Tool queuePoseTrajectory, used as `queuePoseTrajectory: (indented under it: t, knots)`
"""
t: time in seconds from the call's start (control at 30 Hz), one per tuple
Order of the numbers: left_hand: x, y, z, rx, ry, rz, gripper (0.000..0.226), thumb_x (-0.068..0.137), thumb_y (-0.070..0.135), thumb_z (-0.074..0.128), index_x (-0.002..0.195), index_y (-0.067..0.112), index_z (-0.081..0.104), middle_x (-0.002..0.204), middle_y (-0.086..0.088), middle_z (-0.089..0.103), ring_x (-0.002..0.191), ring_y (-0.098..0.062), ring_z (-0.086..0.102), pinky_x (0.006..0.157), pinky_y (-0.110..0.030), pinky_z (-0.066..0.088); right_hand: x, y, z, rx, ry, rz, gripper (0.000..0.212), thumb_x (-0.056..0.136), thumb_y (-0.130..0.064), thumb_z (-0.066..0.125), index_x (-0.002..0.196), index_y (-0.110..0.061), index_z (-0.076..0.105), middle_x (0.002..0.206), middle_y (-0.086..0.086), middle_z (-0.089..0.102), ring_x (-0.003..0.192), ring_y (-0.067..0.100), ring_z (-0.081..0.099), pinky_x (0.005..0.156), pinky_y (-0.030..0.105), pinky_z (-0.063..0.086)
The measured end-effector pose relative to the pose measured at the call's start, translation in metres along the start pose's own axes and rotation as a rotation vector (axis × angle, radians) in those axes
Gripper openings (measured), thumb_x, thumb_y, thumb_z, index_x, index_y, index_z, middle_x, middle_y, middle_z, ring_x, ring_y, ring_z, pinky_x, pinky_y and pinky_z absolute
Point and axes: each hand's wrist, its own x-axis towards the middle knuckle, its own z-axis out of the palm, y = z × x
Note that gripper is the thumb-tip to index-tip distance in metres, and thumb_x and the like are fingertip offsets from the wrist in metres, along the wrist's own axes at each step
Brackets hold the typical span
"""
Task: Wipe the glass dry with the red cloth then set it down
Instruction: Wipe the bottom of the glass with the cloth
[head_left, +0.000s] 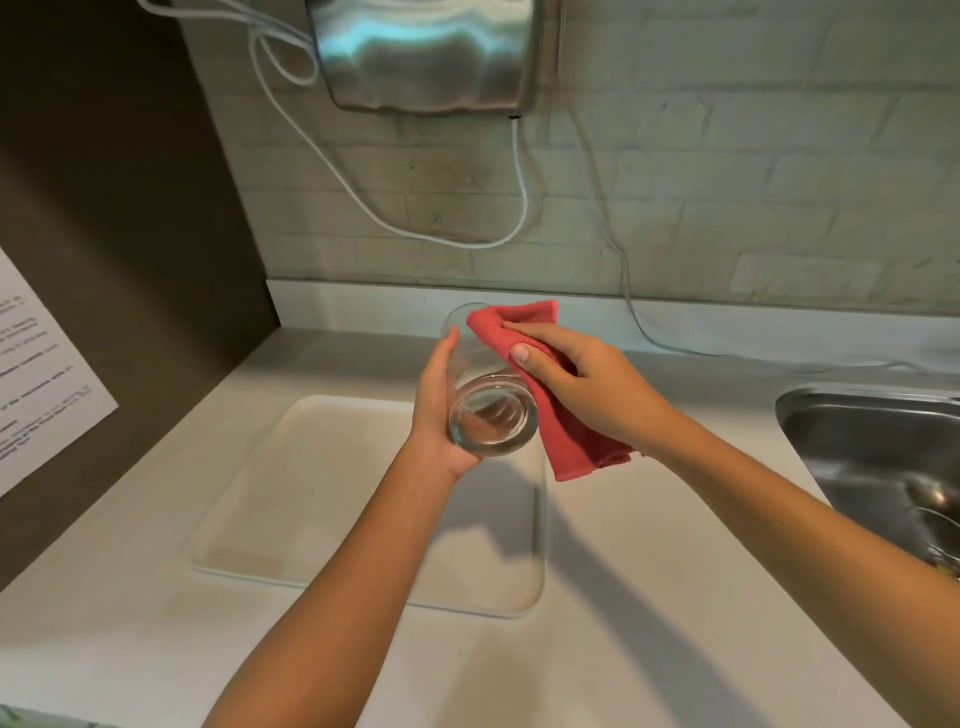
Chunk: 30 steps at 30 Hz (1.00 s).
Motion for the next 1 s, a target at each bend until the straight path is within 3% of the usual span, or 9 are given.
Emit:
queuePoseTrajectory:
  t: [0.17,0.3,0.43,0.53,0.6,0.7,0.8,0.87,1.0]
  knots:
    - [0.007,0.001,0.003,-0.177,0.132,-0.009,0.051,0.089,0.050,0.042,0.097,0.005,0.063,0.073,-0.016,0.070,0.066,-0.028,0.068,0.059,-0.036,0.058,-0.007,-0.006,0.004,-0.157,0.087,-0.105,0.036,0.093,-0.041,0.044,0.128,-0.037,0.047,0.098,0.003,0.059,0.092,0.023,0.056,0.084,0.033,0.043]
    - [0.007,0.001,0.009,-0.213,0.107,0.043,0.060,0.089,0.055,0.037,0.089,0.002,0.065,0.071,-0.018,0.071,0.065,-0.030,0.069,0.056,-0.037,0.057,-0.010,-0.009,0.010,-0.383,0.212,-0.231,0.042,0.089,-0.051,0.039,0.128,-0.037,0.047,0.089,0.002,0.050,0.075,0.027,0.056,0.060,0.034,0.048]
    - [0.008,0.003,0.015,-0.180,0.084,0.157,0.053,0.094,0.038,0.033,0.070,0.003,0.065,0.062,-0.016,0.065,0.054,-0.027,0.066,0.055,-0.027,0.055,-0.015,-0.009,0.015,-0.605,0.229,-0.456,0.037,0.090,-0.043,0.039,0.123,-0.032,0.053,0.093,0.004,0.049,0.076,0.017,0.045,0.044,0.025,0.028]
    - [0.006,0.007,0.014,-0.147,0.168,0.173,0.056,0.095,0.044,0.028,0.074,0.002,0.059,0.067,-0.016,0.063,0.064,-0.028,0.062,0.067,-0.031,0.050,-0.024,0.006,0.013,-0.742,0.157,-0.563,0.026,0.093,-0.042,0.038,0.109,-0.030,0.055,0.086,0.008,0.057,0.069,0.024,0.054,0.041,0.023,0.024]
    - [0.006,0.008,0.011,-0.234,0.183,0.160,0.050,0.093,0.044,0.034,0.076,0.004,0.060,0.062,-0.014,0.066,0.070,-0.027,0.059,0.072,-0.035,0.047,-0.023,0.011,0.001,-0.732,0.171,-0.507,0.028,0.094,-0.045,0.032,0.106,-0.031,0.054,0.081,0.008,0.056,0.065,0.027,0.056,0.041,0.023,0.023]
    - [0.007,0.003,0.010,-0.271,0.168,0.133,0.043,0.091,0.039,0.039,0.078,0.006,0.063,0.064,-0.013,0.068,0.071,-0.027,0.061,0.068,-0.032,0.051,-0.009,-0.001,-0.005,-0.617,0.248,-0.360,0.043,0.093,-0.052,0.027,0.114,-0.032,0.058,0.079,0.009,0.054,0.062,0.030,0.056,0.043,0.025,0.028]
    - [0.005,0.000,0.010,-0.202,0.135,0.167,0.046,0.094,0.034,0.030,0.079,0.002,0.061,0.064,-0.014,0.067,0.061,-0.027,0.065,0.058,-0.027,0.054,-0.013,-0.010,0.014,-0.692,0.188,-0.459,0.035,0.090,-0.046,0.040,0.114,-0.034,0.061,0.089,0.008,0.061,0.070,0.026,0.060,0.041,0.025,0.032]
    - [0.003,0.004,0.007,-0.165,0.183,0.170,0.052,0.095,0.041,0.027,0.081,0.001,0.057,0.066,-0.016,0.064,0.066,-0.029,0.062,0.062,-0.031,0.052,-0.023,-0.001,0.017,-0.766,0.114,-0.523,0.028,0.091,-0.043,0.043,0.103,-0.030,0.065,0.089,0.008,0.063,0.070,0.025,0.062,0.041,0.024,0.026]
    - [0.007,0.005,0.003,-0.228,0.203,0.136,0.045,0.091,0.042,0.034,0.085,0.007,0.062,0.075,-0.015,0.066,0.076,-0.027,0.060,0.063,-0.031,0.050,-0.016,-0.001,0.008,-0.679,0.236,-0.422,0.031,0.090,-0.042,0.042,0.105,-0.028,0.064,0.076,0.008,0.055,0.060,0.028,0.056,0.040,0.024,0.023]
